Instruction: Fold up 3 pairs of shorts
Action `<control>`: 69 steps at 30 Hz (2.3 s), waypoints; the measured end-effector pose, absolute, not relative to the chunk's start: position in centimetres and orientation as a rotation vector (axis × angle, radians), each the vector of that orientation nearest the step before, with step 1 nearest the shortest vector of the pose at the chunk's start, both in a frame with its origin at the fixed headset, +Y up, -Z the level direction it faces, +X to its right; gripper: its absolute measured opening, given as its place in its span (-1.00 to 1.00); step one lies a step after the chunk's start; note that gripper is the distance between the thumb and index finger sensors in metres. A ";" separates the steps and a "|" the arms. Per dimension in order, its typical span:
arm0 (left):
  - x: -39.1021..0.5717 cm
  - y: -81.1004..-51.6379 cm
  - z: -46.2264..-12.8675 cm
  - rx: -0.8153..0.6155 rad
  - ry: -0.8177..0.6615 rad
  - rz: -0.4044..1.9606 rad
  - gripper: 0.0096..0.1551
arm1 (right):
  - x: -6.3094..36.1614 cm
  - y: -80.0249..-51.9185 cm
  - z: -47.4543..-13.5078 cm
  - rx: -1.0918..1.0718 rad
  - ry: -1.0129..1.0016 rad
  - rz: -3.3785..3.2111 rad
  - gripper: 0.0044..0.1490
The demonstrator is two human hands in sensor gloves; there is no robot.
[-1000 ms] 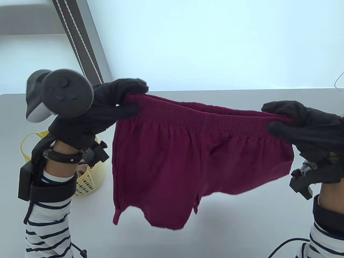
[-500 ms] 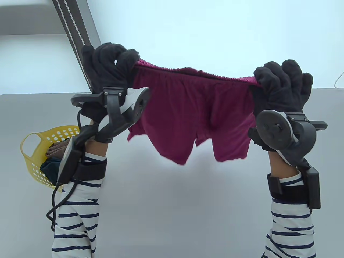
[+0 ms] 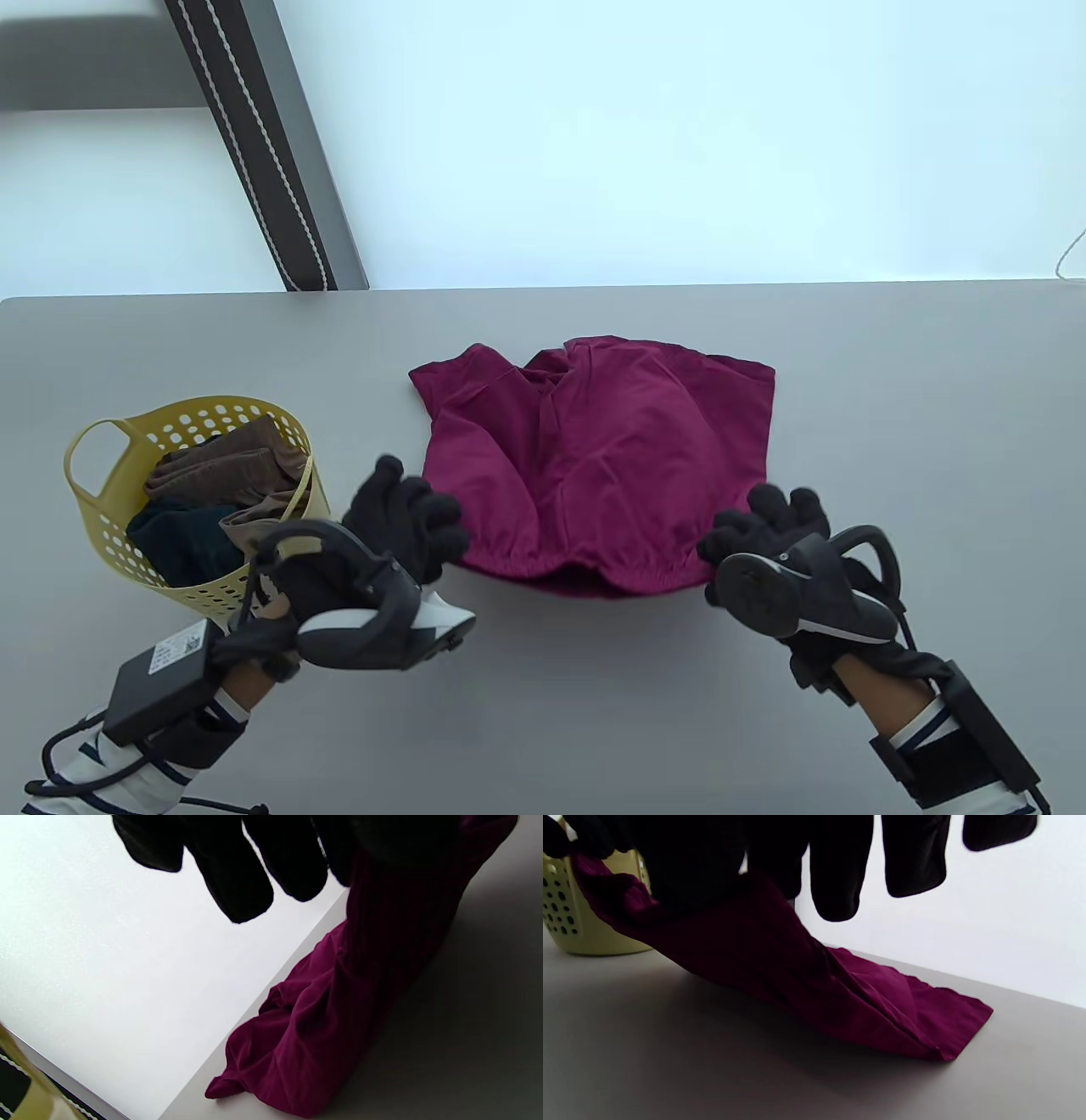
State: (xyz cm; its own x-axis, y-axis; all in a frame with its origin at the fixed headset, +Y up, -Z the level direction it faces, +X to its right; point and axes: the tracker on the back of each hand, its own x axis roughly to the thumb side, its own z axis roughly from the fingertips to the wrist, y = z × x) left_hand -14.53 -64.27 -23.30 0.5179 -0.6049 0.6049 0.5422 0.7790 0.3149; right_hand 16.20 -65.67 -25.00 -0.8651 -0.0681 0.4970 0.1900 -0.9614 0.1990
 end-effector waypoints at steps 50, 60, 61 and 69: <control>-8.8 -73.6 -21.1 -0.411 -1.053 -0.645 -0.30 | 13.6 -77.9 -40.7 0.331 -1.043 -3.150 0.13; -10.6 -73.8 -28.1 -0.035 -0.459 -0.899 -0.07 | 14.5 -71.9 -38.7 0.148 -0.431 -3.324 0.12; -10.8 -74.5 -28.8 -0.106 -0.417 -0.939 -0.10 | 14.9 -70.9 -38.4 0.185 -0.386 -3.271 0.11; -11.5 -75.7 -29.7 -0.323 -0.424 -0.935 -0.17 | 17.0 -76.0 -38.1 0.318 -1.099 -2.764 0.26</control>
